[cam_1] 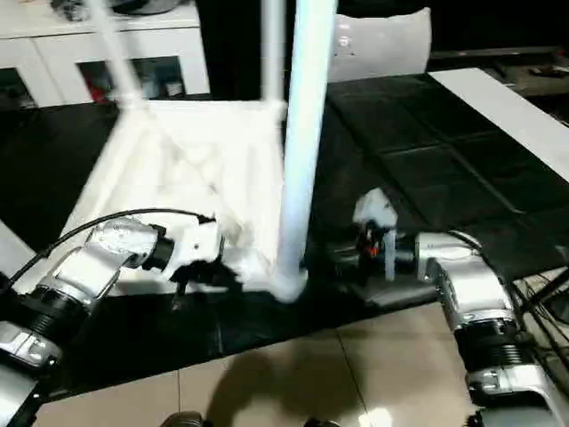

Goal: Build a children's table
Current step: Rotate leg to tighten

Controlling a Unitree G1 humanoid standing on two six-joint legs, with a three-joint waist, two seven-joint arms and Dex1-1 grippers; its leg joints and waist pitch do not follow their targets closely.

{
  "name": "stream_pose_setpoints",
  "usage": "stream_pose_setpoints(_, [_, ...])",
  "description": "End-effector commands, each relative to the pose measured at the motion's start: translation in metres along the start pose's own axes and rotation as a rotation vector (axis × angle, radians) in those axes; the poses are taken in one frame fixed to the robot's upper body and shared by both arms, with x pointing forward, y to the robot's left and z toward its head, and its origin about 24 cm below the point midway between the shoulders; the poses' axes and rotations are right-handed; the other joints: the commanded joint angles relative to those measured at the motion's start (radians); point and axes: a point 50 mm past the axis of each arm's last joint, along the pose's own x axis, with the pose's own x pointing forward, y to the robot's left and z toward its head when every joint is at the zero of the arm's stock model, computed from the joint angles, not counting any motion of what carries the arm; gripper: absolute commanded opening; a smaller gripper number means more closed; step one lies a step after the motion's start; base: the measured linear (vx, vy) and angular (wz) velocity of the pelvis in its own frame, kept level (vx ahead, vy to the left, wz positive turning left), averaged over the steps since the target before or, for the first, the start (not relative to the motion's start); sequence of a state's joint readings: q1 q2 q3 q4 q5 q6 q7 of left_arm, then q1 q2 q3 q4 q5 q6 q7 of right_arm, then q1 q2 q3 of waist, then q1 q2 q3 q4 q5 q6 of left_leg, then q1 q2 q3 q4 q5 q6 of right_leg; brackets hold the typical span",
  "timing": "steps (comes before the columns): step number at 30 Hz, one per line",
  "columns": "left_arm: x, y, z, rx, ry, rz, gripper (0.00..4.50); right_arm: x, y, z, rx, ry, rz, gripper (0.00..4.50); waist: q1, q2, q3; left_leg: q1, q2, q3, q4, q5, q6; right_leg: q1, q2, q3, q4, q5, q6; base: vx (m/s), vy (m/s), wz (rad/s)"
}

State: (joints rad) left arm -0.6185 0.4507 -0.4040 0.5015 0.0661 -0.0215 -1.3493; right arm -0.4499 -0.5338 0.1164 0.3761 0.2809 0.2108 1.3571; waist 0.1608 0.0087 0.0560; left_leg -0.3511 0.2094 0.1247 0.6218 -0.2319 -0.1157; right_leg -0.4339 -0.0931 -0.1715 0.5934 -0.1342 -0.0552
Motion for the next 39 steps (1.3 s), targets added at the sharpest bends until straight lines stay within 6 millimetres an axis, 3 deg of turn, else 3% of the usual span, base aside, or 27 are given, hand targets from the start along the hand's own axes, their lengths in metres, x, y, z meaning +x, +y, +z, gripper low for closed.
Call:
stream_pose_setpoints(1, [0.008,-0.004,0.015,0.112,0.002,-0.113,0.0,0.004,0.003,0.005,-0.024,0.005,0.071,3.05,-0.005,0.002,-0.087,-0.012,0.017,0.023,-0.065,-0.028,0.104,0.09,-0.057,0.061,-0.072,-0.328,-0.087,0.0,0.0,0.0])
stream_pose_setpoints(7, [0.012,-0.004,0.024,0.132,-0.032,-0.149,0.0,0.018,0.009,0.002,-0.007,0.006,0.155,2.58,0.001,0.002,-0.087,-0.012,0.018,0.023,-0.066,-0.037,0.085,0.089,-0.057,0.06,-0.076,-0.356,-0.073,0.0,0.0,0.0])
stream_pose_setpoints(16, [0.011,-0.002,0.023,0.105,-0.05,-0.134,0.0,0.022,0.011,0.0,0.023,-0.012,0.184,1.93,0.0,0.001,-0.088,-0.013,0.015,0.023,-0.065,-0.031,0.081,0.09,-0.054,0.058,-0.078,-0.361,-0.054,0.0,0.0,0.0])
stream_pose_setpoints(22, [0.013,0.006,0.026,-0.019,-0.092,-0.013,0.0,0.03,0.0,0.009,0.059,-0.102,0.005,1.9,-0.007,0.0,-0.085,-0.014,0.011,0.023,-0.067,-0.037,0.064,0.09,-0.053,0.055,-0.083,-0.392,-0.04,0.0,0.0,0.0])
stream_pose_setpoints(26, [0.022,0.018,0.034,-0.141,-0.153,0.163,0.0,0.053,-0.02,0.006,0.205,-0.069,-0.306,1.9,-0.042,0.0,-0.082,-0.021,0.002,0.021,-0.066,-0.07,0.034,0.095,-0.052,0.04,-0.097,-0.452,0.0,0.0,0.0,0.0])
stream_pose_setpoints(27, [0.029,0.023,0.037,-0.199,-0.16,0.238,0.0,0.064,-0.025,0.003,0.253,-0.059,-0.428,1.9,-0.059,-0.002,-0.081,-0.022,-0.002,0.021,-0.064,-0.078,0.026,0.095,-0.051,0.033,-0.103,-0.472,0.015,0.0,0.0,0.0])
stream_pose_setpoints(29, [0.032,0.025,0.039,-0.217,-0.163,0.274,0.0,0.068,-0.027,0.002,0.269,-0.058,-0.476,1.9,-0.086,-0.001,-0.085,-0.025,-0.011,0.021,-0.058,-0.095,0.038,0.099,-0.051,0.021,-0.115,-0.496,0.046,0.0,0.0,0.0])
stream_pose_setpoints(30, [0.037,0.028,0.042,-0.252,-0.175,0.331,0.0,0.076,-0.03,0.001,0.302,-0.062,-0.558,1.9,-0.095,-0.007,-0.085,-0.027,-0.011,0.022,-0.058,-0.092,0.045,0.098,-0.049,0.022,-0.115,-0.487,0.047,0.0,0.0,0.0])
stream_pose_setpoints(31, [0.041,0.03,0.045,-0.27,-0.184,0.36,0.0,0.08,-0.033,0.0,0.325,-0.067,-0.618,1.9,-0.104,-0.001,-0.086,-0.029,-0.009,0.02,-0.058,-0.078,0.05,0.097,-0.048,0.02,-0.114,-0.464,0.036,0.0,0.0,0.0])
stream_pose_setpoints(34, [0.046,0.034,0.052,-0.29,-0.199,0.419,0.0,0.086,-0.039,0.003,0.342,-0.111,-0.732,1.9,-0.118,0.001,-0.089,-0.027,-0.007,0.019,-0.059,-0.071,0.066,0.097,-0.051,0.023,-0.112,-0.439,0.016,0.0,0.0,0.0])
stream_pose_setpoints(35, [0.048,0.035,0.055,-0.294,-0.215,0.43,0.0,0.09,-0.038,0.005,0.341,-0.142,-0.732,2.46,-0.117,0.005,-0.089,-0.02,-0.004,0.02,-0.061,-0.062,0.079,0.09,-0.05,0.028,-0.111,-0.417,-0.008,0.0,0.0,0.0])
stream_pose_setpoints(39, [0.047,0.036,0.058,-0.272,-0.207,0.445,0.0,0.092,-0.035,0.01,0.35,-0.186,-0.701,2.69,-0.104,0.007,-0.092,-0.02,0.009,0.016,-0.064,-0.014,0.1,0.092,-0.055,0.042,-0.092,-0.33,-0.059,0.0,0.0,0.0])
